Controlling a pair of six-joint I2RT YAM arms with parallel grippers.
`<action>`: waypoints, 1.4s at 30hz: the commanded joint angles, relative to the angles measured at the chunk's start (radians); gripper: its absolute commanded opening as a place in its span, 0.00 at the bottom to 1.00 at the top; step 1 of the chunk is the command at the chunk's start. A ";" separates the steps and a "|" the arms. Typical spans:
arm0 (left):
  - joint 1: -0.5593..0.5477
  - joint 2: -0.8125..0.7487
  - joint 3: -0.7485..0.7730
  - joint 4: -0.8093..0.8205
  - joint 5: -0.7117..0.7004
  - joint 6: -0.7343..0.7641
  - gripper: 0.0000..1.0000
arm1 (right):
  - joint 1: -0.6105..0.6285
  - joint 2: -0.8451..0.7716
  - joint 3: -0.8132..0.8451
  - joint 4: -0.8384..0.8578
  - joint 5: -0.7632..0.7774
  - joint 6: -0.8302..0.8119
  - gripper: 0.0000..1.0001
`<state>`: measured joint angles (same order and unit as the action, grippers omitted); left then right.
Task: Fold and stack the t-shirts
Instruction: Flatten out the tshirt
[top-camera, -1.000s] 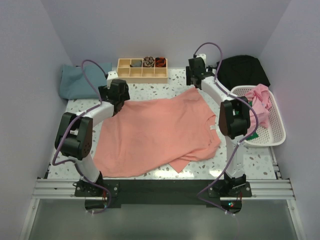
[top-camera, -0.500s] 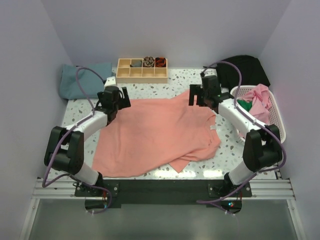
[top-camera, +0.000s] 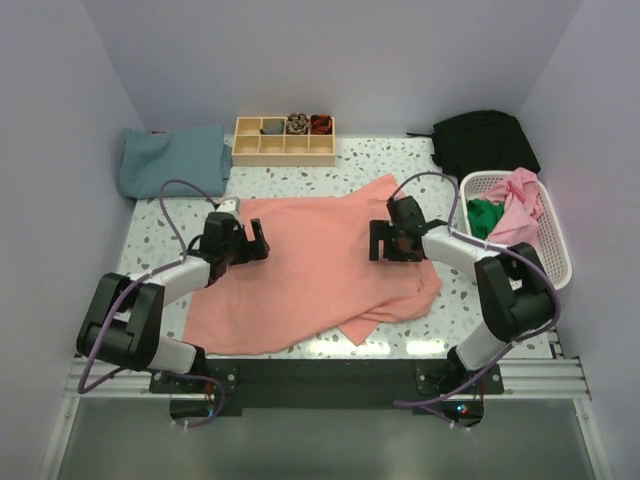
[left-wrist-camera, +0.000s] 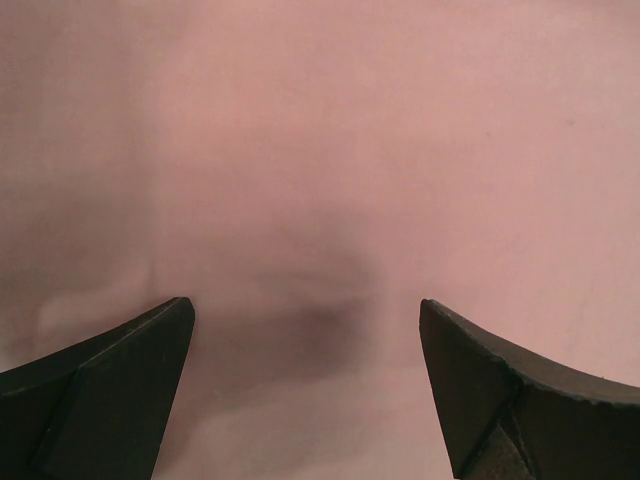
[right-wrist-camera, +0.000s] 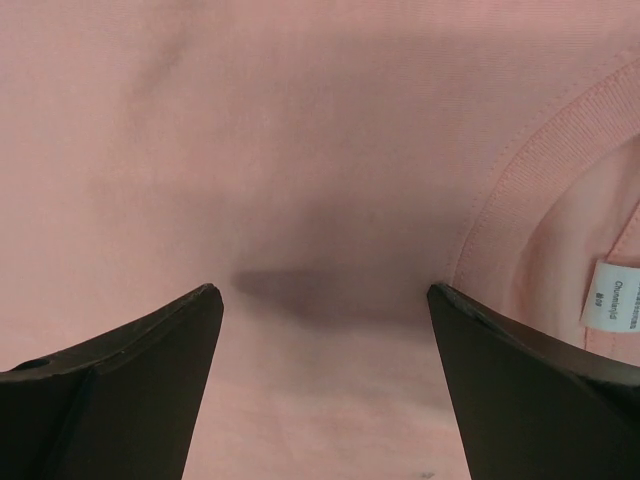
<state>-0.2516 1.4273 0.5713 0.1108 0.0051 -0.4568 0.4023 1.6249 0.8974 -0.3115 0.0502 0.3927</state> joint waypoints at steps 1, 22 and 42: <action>-0.044 -0.037 -0.069 0.076 0.076 -0.051 1.00 | 0.016 -0.043 -0.101 -0.009 0.140 0.121 0.89; -0.201 -0.120 0.281 -0.102 -0.352 0.020 1.00 | 0.027 -0.445 -0.123 -0.023 0.104 0.055 0.93; 0.005 0.205 0.299 0.173 -0.036 -0.034 1.00 | 0.049 -0.162 -0.114 0.081 -0.024 0.071 0.91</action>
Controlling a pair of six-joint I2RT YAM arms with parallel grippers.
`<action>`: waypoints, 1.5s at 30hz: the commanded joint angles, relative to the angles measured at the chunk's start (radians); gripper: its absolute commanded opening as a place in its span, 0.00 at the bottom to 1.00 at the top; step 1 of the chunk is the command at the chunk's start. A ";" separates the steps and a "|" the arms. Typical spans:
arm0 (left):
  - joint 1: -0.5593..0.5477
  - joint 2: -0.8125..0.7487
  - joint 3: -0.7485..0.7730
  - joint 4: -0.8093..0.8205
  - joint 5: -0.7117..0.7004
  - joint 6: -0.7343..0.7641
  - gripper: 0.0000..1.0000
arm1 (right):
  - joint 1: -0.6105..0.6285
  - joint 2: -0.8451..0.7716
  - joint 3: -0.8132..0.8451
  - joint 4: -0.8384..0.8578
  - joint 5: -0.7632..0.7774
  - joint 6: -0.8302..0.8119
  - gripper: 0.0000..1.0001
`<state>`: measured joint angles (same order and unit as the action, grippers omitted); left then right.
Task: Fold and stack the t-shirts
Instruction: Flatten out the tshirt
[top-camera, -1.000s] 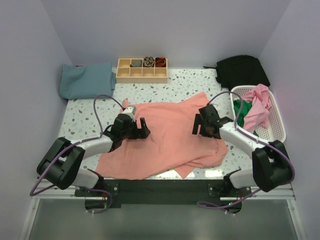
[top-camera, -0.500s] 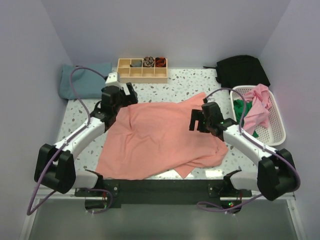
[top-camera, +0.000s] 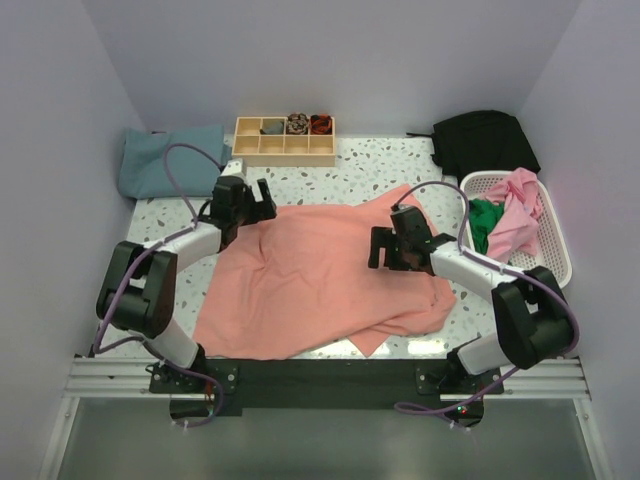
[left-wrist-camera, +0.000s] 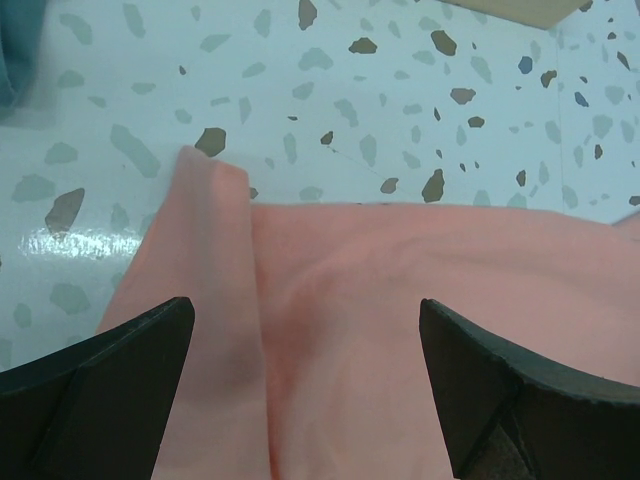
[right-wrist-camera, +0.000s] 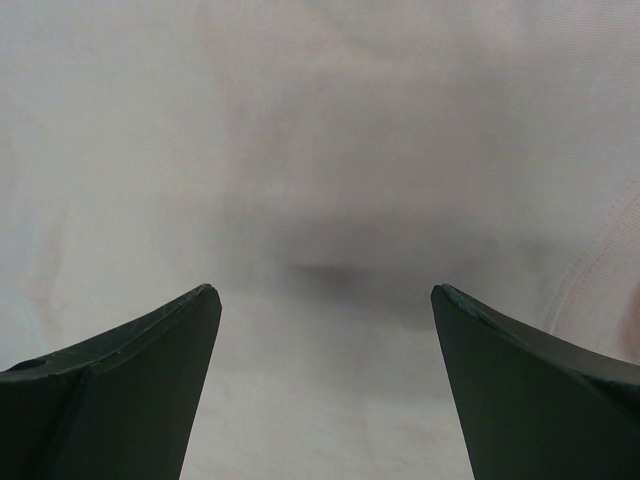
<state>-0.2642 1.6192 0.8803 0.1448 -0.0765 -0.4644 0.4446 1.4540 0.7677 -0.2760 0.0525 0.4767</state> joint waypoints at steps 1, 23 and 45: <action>0.019 0.024 -0.021 0.153 0.055 -0.033 1.00 | 0.005 0.011 0.013 0.047 -0.031 -0.013 0.91; 0.091 0.214 0.054 0.029 -0.117 -0.068 1.00 | 0.013 0.109 0.012 -0.063 0.099 0.071 0.90; 0.121 -0.007 0.062 -0.039 -0.231 0.061 1.00 | 0.022 -0.113 0.129 -0.012 0.168 -0.121 0.96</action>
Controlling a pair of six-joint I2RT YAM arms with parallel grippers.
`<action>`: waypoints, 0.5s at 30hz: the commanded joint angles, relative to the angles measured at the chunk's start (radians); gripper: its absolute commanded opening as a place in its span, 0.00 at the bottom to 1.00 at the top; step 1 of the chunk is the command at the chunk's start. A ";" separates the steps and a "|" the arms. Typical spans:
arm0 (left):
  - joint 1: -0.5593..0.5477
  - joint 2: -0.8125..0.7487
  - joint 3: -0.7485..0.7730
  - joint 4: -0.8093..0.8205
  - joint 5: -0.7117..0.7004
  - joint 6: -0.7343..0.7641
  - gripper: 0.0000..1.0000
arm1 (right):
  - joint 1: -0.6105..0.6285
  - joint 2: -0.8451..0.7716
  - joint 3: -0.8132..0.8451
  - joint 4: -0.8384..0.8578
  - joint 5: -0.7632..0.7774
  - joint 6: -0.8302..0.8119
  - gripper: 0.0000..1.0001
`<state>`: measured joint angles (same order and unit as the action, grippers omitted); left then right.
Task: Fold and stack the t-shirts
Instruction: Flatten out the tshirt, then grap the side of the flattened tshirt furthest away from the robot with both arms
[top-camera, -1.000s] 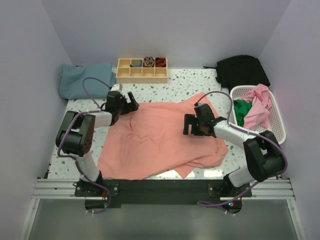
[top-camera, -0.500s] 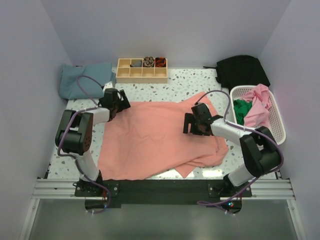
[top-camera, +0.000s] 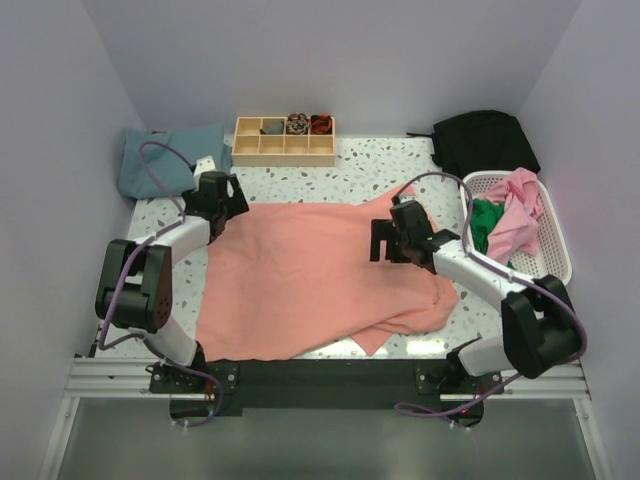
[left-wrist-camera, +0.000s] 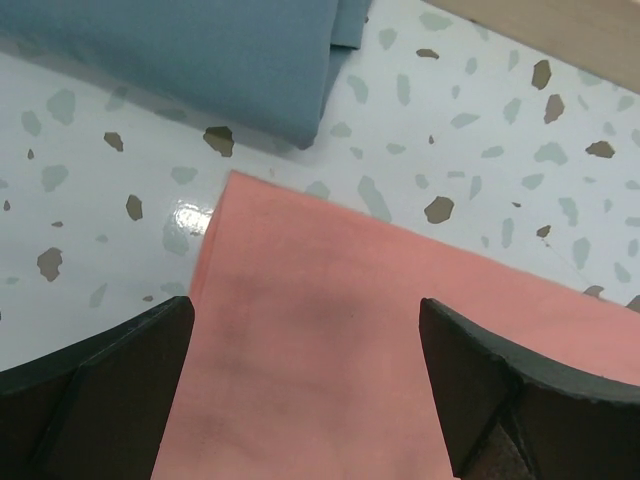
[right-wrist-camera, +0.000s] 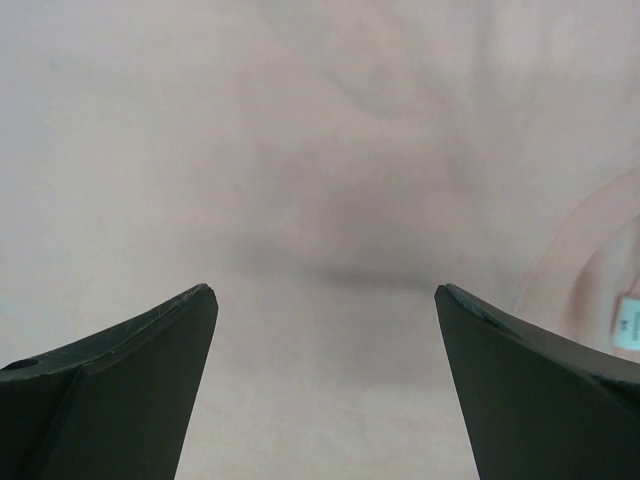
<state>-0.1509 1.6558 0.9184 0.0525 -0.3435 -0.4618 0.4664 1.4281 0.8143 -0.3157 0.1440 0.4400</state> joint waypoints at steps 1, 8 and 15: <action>0.007 -0.044 0.030 0.056 0.053 0.066 1.00 | -0.003 -0.086 0.104 0.005 0.113 -0.092 0.96; 0.016 0.051 0.111 -0.002 0.165 0.075 1.00 | -0.127 0.113 0.377 -0.108 0.289 -0.076 0.99; 0.102 0.073 0.074 0.023 0.325 0.038 1.00 | -0.248 0.389 0.614 -0.091 0.171 -0.084 0.99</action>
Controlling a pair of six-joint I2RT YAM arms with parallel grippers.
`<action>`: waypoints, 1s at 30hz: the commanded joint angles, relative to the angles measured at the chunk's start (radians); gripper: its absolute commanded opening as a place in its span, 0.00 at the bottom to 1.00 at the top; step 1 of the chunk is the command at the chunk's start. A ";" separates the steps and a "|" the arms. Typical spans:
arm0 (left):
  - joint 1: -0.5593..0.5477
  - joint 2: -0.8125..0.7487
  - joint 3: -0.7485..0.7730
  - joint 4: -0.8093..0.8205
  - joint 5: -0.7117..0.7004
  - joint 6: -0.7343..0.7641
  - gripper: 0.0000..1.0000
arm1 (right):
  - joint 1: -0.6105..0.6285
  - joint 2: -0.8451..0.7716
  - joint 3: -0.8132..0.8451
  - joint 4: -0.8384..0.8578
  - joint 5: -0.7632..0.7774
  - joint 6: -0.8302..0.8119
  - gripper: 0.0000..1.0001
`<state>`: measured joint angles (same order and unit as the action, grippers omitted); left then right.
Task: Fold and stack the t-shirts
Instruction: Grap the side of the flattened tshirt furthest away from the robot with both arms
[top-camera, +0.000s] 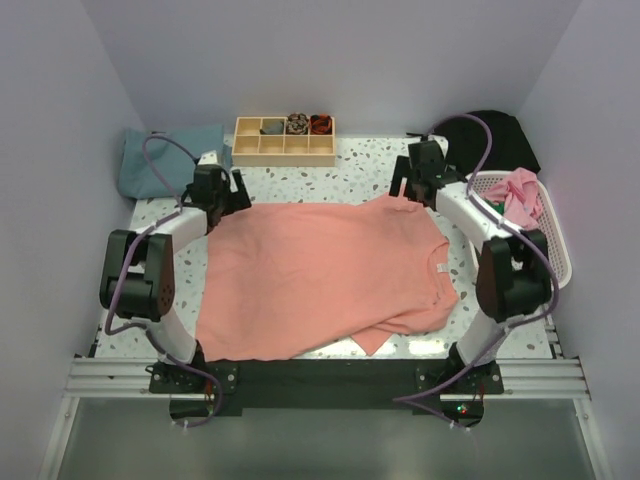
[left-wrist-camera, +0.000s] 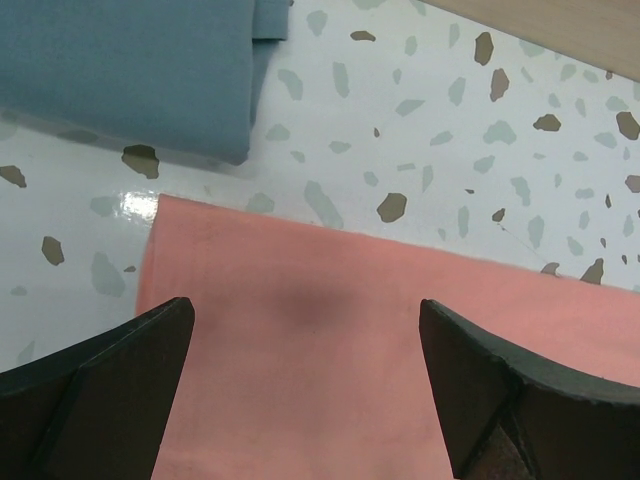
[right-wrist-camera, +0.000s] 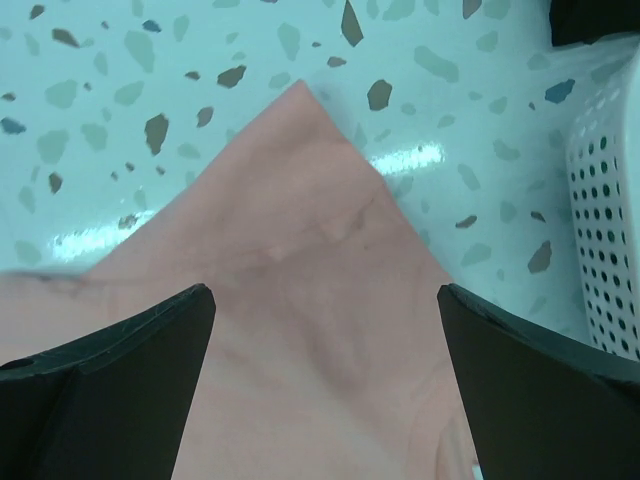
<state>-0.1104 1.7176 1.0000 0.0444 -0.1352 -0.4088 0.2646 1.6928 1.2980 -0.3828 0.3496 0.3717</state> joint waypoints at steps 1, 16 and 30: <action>0.081 0.013 -0.014 0.037 0.126 -0.016 1.00 | -0.071 0.157 0.157 -0.025 -0.076 -0.013 0.99; 0.150 0.069 -0.037 0.061 0.210 -0.005 1.00 | -0.131 0.481 0.439 -0.018 -0.277 -0.063 0.97; 0.172 0.152 -0.009 0.075 0.279 0.027 0.96 | -0.136 0.527 0.455 -0.025 -0.304 -0.131 0.77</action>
<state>0.0483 1.8286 0.9798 0.1223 0.1047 -0.4026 0.1326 2.1937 1.7046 -0.4057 0.0582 0.2790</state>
